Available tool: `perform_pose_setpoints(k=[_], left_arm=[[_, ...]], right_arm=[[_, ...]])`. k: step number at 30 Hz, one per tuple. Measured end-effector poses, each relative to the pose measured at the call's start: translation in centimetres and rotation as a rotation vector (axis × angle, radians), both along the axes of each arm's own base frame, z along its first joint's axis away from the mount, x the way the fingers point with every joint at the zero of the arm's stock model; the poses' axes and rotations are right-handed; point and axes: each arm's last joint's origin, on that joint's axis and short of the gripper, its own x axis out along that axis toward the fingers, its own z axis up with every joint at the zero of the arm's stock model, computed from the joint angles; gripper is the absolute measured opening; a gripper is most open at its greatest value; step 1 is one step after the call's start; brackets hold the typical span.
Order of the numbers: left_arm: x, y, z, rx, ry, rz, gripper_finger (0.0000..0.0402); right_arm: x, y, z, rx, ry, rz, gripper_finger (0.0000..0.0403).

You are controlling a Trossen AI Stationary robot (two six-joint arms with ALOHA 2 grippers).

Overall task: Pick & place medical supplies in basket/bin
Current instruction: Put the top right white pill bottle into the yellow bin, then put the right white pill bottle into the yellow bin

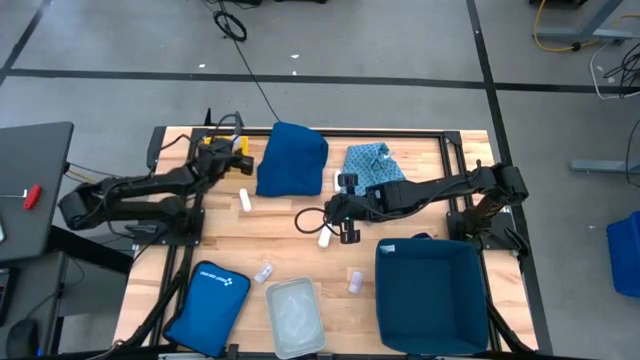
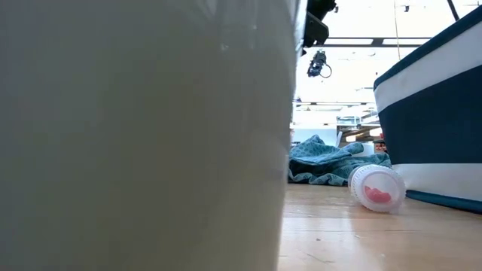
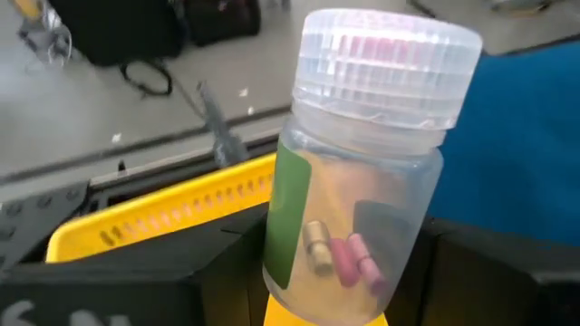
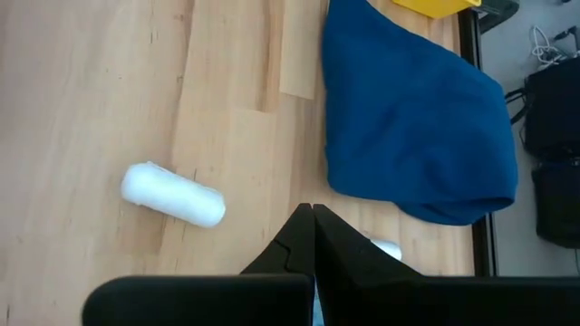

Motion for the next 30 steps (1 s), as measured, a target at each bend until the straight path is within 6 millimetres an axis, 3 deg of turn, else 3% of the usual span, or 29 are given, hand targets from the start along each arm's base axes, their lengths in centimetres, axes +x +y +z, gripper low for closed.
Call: perform_pose_setpoints(k=[18,30], left_arm=[[-2.1,2.4,-2.9,-0.245,0.062,0.022,0.0143],[-1.8,2.6,-2.5,-0.201,0.061,-0.014,0.0275]], right_arm=[[0.0,0.1,0.0,0.025,0.005,0.021,0.0000],[0.0,0.2,-0.1,0.042,0.009,0.037,0.0000]])
